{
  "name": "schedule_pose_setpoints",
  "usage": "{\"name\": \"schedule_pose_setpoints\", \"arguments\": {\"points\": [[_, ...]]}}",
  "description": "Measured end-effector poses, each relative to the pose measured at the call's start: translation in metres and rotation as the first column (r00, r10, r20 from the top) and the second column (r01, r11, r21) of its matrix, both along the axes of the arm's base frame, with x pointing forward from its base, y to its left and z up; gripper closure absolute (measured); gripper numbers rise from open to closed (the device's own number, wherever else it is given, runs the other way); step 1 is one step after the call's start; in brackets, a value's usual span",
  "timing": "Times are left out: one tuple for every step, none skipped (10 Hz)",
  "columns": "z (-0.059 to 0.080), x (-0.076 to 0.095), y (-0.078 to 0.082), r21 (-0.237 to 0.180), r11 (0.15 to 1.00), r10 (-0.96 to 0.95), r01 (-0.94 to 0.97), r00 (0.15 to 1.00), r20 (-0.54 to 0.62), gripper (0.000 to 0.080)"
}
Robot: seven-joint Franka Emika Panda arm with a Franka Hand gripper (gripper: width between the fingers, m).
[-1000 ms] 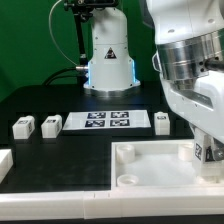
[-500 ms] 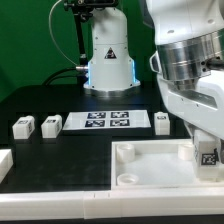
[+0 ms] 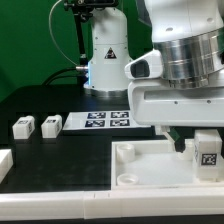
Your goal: Assemble one leg
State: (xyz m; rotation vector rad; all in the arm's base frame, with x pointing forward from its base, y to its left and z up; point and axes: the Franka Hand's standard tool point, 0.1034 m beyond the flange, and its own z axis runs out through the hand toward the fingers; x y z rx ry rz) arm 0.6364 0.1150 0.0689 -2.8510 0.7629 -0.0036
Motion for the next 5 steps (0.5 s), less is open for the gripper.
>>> {"name": "schedule_pose_setpoints", "arguments": {"points": [[0.0025,0.0002,-0.0019,-0.048,0.970,0.237,-0.237,0.971,0.012,0.0151],[0.0079,0.0056,-0.0026,-0.091,0.901,0.427,-0.424,0.904,0.029,0.0151],[0.0071,0.0060,-0.0025,-0.092,0.900,0.431,-0.426,0.902,0.036,0.0151],[0.0065,0.0056,-0.0023,-0.087,0.919,0.388,-0.384,0.921,0.030,0.0273],[0.0064,0.0056,-0.0024,-0.087,0.922,0.380,-0.376,0.925,0.029,0.0273]]}}
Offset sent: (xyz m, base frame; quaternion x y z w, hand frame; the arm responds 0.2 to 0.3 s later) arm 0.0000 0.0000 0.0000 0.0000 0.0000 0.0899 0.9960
